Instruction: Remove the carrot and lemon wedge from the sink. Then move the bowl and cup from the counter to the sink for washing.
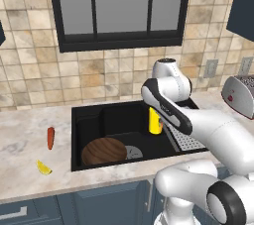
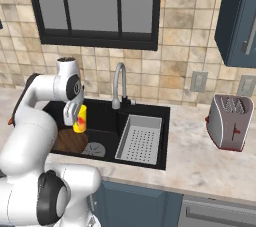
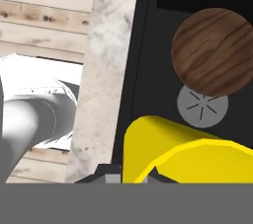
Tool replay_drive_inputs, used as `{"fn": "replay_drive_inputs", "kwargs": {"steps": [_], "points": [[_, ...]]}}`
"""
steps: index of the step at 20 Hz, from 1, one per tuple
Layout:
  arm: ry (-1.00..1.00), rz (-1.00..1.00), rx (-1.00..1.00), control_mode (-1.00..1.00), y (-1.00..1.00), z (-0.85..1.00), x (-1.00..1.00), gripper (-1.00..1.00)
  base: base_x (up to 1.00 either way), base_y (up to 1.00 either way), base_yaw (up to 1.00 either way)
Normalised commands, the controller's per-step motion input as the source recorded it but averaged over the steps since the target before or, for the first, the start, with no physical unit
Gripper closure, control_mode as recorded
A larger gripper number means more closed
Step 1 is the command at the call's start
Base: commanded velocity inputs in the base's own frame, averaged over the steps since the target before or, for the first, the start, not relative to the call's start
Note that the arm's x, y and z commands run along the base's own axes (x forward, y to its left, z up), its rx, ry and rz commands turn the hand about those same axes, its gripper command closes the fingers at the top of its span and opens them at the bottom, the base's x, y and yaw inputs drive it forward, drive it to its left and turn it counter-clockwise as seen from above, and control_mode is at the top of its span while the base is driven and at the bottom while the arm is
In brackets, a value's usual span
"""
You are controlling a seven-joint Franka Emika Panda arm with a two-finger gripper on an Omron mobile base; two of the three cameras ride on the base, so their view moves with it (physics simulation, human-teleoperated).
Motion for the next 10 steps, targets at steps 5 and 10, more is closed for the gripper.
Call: {"fn": "replay_drive_inputs", "kwargs": {"steps": [5,10], "points": [[0.0,0.01,-0.01,-1.0,-0.01,-0.12,0.11,1.0,0.0,0.0,0.0],[0.0,0.05,0.0,-1.0,-0.03,-0.1,0.08,1.0,0.0,0.0,0.0]]}}
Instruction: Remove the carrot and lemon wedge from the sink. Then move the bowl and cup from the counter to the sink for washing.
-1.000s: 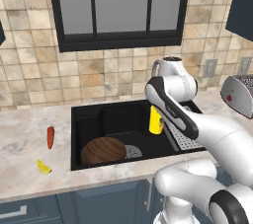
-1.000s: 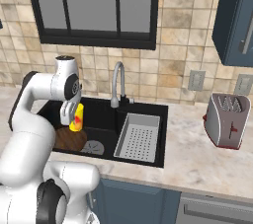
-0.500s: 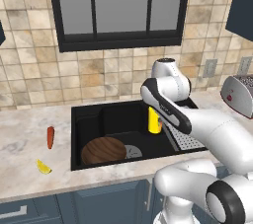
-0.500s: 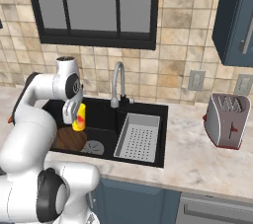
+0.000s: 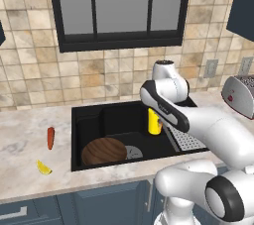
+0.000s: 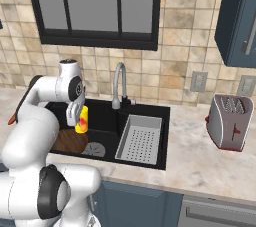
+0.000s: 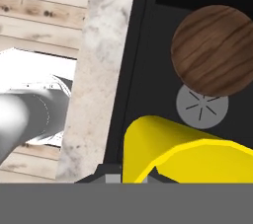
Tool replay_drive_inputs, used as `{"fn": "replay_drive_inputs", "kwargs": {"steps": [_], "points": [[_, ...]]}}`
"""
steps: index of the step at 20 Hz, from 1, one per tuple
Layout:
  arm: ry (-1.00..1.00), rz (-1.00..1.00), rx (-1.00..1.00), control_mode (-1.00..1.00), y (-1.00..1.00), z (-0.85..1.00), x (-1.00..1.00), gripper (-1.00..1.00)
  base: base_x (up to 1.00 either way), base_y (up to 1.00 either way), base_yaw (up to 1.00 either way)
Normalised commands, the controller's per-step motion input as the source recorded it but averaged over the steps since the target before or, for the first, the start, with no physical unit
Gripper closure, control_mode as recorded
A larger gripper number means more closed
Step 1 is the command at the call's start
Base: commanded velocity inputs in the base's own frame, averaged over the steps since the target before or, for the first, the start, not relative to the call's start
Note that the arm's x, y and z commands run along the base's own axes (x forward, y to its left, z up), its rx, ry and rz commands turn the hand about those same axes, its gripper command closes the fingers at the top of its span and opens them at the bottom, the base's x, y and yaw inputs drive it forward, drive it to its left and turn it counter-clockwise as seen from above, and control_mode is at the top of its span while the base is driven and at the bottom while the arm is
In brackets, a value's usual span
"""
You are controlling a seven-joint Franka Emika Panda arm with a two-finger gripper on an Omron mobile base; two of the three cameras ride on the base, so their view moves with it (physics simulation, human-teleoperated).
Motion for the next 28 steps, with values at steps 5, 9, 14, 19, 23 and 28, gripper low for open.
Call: {"fn": "replay_drive_inputs", "kwargs": {"steps": [5,9,14,19,23,28], "points": [[0.0,0.05,0.0,-1.0,-0.06,-0.11,0.06,1.0,0.0,0.0,0.0],[0.0,0.05,0.0,-1.0,-0.07,-0.14,0.04,1.0,0.0,0.0,0.0],[0.0,0.04,0.0,-1.0,-0.06,-0.15,0.04,1.0,0.0,0.0,0.0],[0.0,0.04,0.0,-1.0,-0.05,-0.15,0.04,1.0,0.0,0.0,0.0],[0.0,0.04,0.0,-1.0,-0.04,-0.15,0.02,1.0,0.0,0.0,0.0],[0.0,0.04,0.0,-1.0,-0.03,-0.14,0.01,1.0,0.0,0.0,0.0]]}}
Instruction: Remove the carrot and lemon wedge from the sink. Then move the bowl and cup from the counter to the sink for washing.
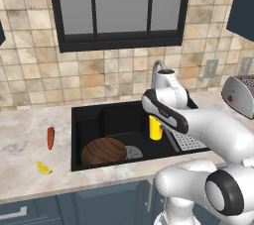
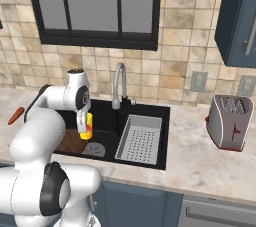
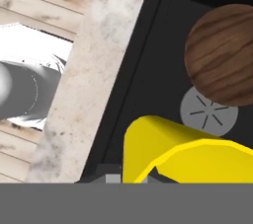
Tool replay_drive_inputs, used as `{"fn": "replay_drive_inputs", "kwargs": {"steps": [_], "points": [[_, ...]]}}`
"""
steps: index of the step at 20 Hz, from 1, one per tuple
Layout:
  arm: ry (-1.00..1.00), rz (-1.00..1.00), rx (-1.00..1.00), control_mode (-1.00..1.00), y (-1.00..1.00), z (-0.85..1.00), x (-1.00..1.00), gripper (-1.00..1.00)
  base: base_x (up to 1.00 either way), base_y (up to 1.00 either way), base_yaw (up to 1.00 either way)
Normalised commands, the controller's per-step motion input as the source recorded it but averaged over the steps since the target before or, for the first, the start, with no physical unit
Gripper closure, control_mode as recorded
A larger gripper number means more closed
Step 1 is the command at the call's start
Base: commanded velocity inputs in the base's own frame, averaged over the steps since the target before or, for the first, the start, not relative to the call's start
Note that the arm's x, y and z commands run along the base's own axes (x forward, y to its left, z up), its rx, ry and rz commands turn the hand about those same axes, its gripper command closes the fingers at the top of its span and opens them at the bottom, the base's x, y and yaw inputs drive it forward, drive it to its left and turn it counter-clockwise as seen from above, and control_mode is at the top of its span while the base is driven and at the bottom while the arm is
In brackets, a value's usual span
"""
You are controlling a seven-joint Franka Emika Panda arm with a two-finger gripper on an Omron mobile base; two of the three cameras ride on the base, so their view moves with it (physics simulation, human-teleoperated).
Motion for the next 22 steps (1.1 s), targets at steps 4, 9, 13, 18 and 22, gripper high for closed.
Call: {"fn": "replay_drive_inputs", "kwargs": {"steps": [4,9,13,18,22], "points": [[0.0,0.04,0.0,-1.0,-0.03,-0.12,0.01,1.0,0.0,0.0,0.0],[0.0,0.02,0.0,-1.0,0.0,-0.15,0.01,1.0,0.0,0.0,0.0],[0.0,0.01,0.0,-1.0,-0.01,-0.17,0.02,1.0,0.0,0.0,0.0],[0.0,0.01,0.0,-1.0,-0.03,-0.16,0.05,1.0,0.0,0.0,0.0],[0.0,0.0,0.0,-1.0,-0.02,-0.17,0.05,1.0,0.0,0.0,0.0]]}}
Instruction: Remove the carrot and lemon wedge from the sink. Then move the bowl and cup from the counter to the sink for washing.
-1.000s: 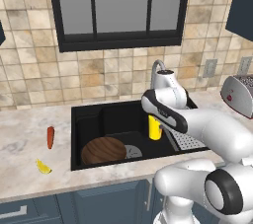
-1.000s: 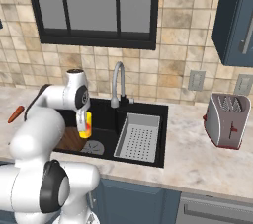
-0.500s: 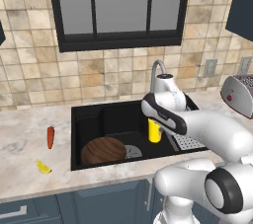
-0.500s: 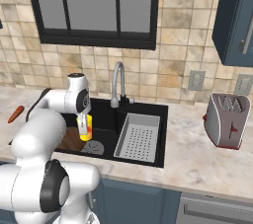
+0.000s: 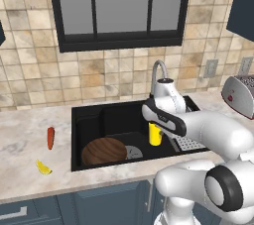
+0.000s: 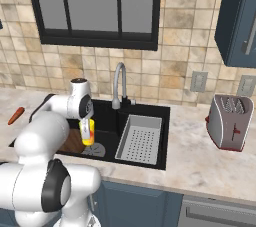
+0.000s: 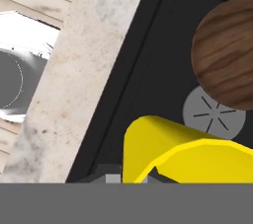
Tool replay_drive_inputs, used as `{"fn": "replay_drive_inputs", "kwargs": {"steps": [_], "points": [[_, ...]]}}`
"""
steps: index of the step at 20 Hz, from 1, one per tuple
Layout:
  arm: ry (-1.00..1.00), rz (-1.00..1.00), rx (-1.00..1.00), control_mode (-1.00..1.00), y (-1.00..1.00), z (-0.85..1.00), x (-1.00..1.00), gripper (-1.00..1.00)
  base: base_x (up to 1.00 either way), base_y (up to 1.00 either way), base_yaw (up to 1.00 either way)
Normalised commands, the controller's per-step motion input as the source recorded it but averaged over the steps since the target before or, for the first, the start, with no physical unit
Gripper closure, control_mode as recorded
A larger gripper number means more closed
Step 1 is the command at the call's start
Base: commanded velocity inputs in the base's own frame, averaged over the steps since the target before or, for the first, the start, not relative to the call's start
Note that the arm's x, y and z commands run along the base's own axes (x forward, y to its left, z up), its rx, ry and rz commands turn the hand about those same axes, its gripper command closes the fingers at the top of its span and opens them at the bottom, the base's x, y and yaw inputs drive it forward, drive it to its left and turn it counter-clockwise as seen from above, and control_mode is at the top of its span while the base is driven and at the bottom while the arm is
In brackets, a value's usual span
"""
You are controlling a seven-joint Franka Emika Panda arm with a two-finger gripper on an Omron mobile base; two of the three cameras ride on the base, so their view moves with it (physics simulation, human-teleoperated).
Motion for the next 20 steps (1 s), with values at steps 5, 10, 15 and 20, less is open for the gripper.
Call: {"fn": "replay_drive_inputs", "kwargs": {"steps": [5,10,15,20], "points": [[0.0,0.0,0.0,-1.0,-0.04,-0.15,0.03,1.0,0.0,0.0,0.0],[-0.01,0.02,0.0,-1.0,-0.03,-0.16,0.02,1.0,0.0,0.0,0.0],[0.0,0.02,0.0,-1.0,-0.01,-0.17,0.04,1.0,0.0,0.0,0.0],[-0.03,0.03,0.0,-1.0,-0.03,-0.15,0.02,1.0,0.0,0.0,0.0]]}}
